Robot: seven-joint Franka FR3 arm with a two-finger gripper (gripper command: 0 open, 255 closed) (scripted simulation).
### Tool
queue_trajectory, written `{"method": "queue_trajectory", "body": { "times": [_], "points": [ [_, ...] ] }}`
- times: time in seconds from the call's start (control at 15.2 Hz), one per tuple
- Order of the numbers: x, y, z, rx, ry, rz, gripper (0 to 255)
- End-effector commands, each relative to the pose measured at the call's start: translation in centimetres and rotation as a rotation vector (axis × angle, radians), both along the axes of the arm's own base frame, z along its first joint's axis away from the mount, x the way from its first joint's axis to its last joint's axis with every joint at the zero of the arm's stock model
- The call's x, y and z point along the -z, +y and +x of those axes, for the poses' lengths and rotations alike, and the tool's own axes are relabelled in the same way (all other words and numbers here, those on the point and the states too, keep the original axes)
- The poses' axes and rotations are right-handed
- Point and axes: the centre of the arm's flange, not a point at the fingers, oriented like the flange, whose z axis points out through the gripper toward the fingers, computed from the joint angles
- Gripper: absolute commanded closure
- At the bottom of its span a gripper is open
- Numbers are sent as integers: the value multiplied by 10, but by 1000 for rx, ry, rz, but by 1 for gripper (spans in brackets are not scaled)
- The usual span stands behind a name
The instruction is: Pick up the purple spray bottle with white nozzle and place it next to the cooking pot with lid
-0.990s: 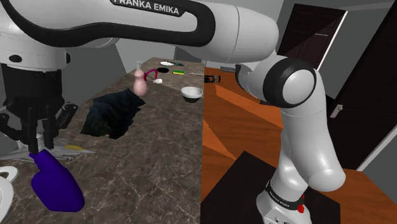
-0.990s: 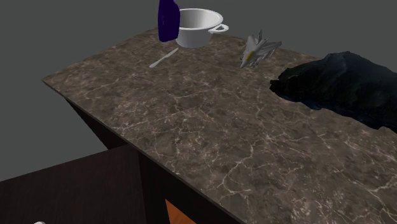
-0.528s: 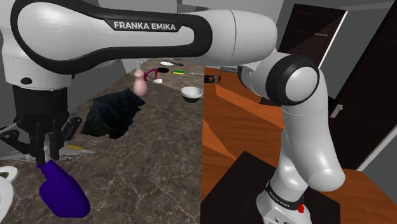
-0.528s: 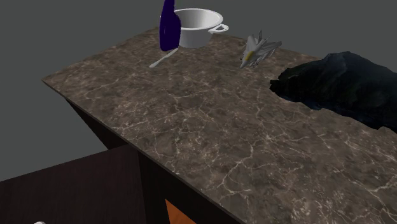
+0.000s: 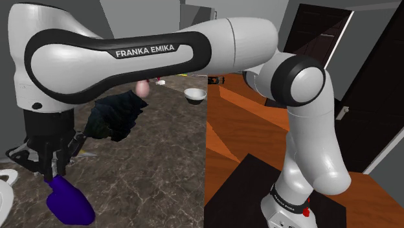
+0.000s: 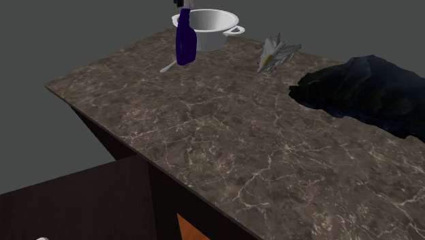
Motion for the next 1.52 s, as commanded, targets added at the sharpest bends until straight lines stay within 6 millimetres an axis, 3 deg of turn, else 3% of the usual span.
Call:
{"method": "queue_trajectory", "body": {
  "times": [0.0,0.53,0.99,1.06,1.39,1.45],
  "points": [
    [11,0,-1,0,-1,1,255],
    [52,0,-1,0,-1,1,255],
    [52,0,-1,0,-1,1,255],
    [52,0,-1,0,-1,1,0],
    [52,0,-1,0,-1,1,0],
    [39,-3,0,0,-1,1,0]
  ]
}}
